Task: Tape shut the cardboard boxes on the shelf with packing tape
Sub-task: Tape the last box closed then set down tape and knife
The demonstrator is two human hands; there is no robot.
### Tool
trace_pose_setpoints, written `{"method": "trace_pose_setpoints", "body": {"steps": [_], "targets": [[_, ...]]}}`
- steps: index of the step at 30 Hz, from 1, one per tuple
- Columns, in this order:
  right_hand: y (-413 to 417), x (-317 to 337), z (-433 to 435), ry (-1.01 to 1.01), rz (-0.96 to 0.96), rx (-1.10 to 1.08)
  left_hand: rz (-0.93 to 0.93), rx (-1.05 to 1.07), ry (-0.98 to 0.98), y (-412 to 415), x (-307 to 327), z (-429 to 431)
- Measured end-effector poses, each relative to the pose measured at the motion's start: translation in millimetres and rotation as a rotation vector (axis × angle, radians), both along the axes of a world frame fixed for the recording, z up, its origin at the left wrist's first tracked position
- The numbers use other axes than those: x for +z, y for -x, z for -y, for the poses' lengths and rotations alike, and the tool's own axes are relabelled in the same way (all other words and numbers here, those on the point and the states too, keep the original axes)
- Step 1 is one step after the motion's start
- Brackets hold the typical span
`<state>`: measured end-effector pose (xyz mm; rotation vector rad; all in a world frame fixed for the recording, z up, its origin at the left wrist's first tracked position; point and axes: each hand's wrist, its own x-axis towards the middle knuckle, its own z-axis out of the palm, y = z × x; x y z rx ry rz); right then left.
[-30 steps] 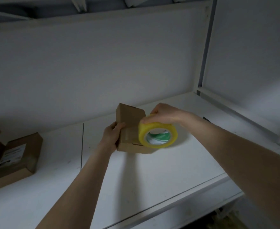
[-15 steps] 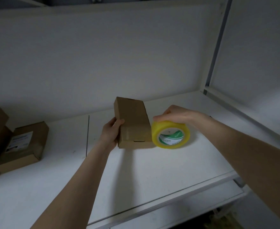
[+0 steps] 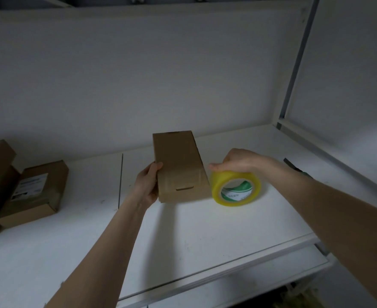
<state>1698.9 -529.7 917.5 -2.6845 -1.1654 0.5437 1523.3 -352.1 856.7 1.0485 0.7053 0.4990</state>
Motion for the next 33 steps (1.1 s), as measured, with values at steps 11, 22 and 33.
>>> {"method": "trace_pose_setpoints", "body": {"steps": [11, 22, 33], "targets": [[22.5, -14.0, -14.9, 0.249, 0.2, -0.042, -0.161, -0.085, 0.053, 0.1, -20.5, 4.7], [36.3, -26.0, -44.5, 0.366, 0.301, -0.013, -0.69, -0.181, -1.499, -7.2, -31.9, 30.2], [4.6, -13.1, -7.2, 0.088, -0.122, -0.032, -0.912, -0.527, -1.705, -22.7, -54.1, 77.9]]}}
